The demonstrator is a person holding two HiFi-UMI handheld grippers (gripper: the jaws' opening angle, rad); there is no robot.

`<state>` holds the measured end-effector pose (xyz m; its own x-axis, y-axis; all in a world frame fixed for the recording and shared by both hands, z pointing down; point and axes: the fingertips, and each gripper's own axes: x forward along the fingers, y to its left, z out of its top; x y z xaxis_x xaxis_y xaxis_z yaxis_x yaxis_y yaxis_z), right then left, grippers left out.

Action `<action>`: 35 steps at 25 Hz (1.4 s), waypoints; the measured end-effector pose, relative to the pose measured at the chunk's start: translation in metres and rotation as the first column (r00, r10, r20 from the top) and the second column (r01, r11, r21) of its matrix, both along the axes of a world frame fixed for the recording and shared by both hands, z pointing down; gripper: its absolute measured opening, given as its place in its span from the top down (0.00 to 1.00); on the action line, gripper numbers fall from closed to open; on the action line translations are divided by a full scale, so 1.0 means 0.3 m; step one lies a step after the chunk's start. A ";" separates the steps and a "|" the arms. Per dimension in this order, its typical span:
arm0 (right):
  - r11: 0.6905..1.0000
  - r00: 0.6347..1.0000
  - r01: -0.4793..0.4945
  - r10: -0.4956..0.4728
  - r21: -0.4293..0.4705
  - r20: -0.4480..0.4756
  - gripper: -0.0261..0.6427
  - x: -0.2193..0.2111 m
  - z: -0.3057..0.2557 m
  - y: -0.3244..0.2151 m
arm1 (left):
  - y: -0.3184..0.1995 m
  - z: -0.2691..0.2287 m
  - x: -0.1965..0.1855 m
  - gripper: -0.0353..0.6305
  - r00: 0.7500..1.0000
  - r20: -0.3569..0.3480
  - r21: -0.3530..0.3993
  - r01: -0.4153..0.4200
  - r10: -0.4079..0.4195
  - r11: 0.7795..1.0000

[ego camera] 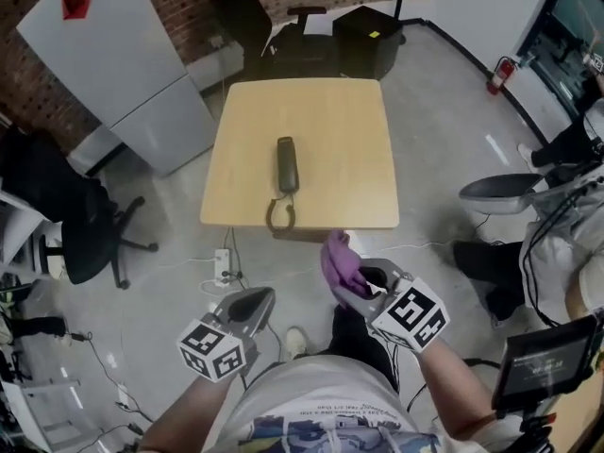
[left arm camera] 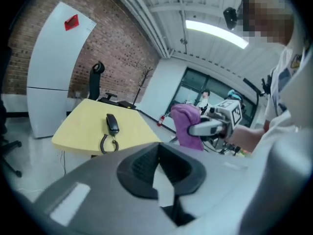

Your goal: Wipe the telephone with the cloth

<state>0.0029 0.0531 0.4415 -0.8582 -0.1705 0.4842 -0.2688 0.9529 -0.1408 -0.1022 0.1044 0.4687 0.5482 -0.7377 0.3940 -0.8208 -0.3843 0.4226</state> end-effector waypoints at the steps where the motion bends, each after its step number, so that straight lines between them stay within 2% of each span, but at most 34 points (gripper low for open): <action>1: 1.000 1.000 -0.016 0.016 0.002 0.001 0.80 -0.007 0.001 0.043 | 0.037 -0.007 0.001 0.94 1.000 -0.011 0.008 -0.019 0.019 1.000; 6: 0.998 0.998 -0.057 0.057 -0.009 -0.003 0.80 -0.048 0.011 0.235 | 0.193 -0.030 0.016 0.94 0.992 -0.030 0.042 -0.124 0.125 0.991; 9: 0.999 0.999 -0.041 0.041 0.010 -0.015 0.80 -0.057 0.014 0.322 | 0.261 -0.034 0.025 0.94 0.987 -0.003 0.070 -0.161 0.162 0.984; 16: 0.999 1.000 0.001 0.000 0.045 -0.022 0.80 -0.056 -0.064 0.435 | 0.352 -0.111 0.038 0.94 0.988 -0.009 0.097 -0.153 0.155 0.983; 19: 0.999 1.000 0.019 -0.018 0.044 -0.020 0.80 -0.015 -0.107 0.490 | 0.389 -0.148 0.097 0.94 0.992 -0.033 0.090 -0.120 0.123 0.989; 26: 0.999 0.999 0.027 -0.028 0.040 0.022 0.80 0.129 -0.102 0.645 | 0.512 -0.161 0.302 0.94 0.988 -0.027 0.093 -0.149 0.152 0.984; 35: 0.999 0.998 0.032 -0.033 0.036 0.047 0.80 0.146 -0.104 0.803 | 0.675 -0.179 0.342 0.94 0.985 -0.018 0.072 -0.169 0.171 0.983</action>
<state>0.0465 0.2940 0.4104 -0.8855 -0.1584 0.4367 -0.2314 0.9655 -0.1190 0.0003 0.3069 0.4149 0.6766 -0.6584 0.3298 -0.7310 -0.5465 0.4086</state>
